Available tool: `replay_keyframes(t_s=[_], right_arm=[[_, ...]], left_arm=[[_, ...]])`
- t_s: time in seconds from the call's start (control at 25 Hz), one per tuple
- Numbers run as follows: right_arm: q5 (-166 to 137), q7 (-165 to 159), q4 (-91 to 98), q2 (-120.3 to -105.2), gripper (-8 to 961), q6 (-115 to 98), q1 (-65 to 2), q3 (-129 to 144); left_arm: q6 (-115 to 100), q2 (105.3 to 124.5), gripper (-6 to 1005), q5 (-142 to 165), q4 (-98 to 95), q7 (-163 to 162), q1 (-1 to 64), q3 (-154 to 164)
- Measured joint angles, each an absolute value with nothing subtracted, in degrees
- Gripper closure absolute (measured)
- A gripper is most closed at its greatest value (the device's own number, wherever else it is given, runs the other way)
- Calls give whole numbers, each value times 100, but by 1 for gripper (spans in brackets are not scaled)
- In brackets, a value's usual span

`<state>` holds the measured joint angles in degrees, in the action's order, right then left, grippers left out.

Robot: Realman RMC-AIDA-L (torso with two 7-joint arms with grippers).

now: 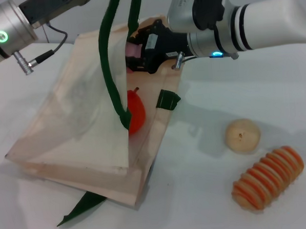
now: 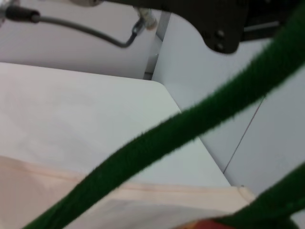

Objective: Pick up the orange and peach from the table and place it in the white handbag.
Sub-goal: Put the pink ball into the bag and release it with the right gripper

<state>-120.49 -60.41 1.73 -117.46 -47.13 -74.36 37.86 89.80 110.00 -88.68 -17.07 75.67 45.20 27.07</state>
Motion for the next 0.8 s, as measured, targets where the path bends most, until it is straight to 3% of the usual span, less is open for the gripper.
replay_keyframes(t_s=[0.32,0.8], right_arm=[[-12049,-5578,-234,-11782,499,-3981,-7731,3655],[-12060,-4016,-612,-11757,501,-3871,-7600,2319]], left_arm=[[8946,11042,880,-8823,-1700,7594,4656,2708],[8838,11035,879,-8824,-1696,7585,4542,2690]])
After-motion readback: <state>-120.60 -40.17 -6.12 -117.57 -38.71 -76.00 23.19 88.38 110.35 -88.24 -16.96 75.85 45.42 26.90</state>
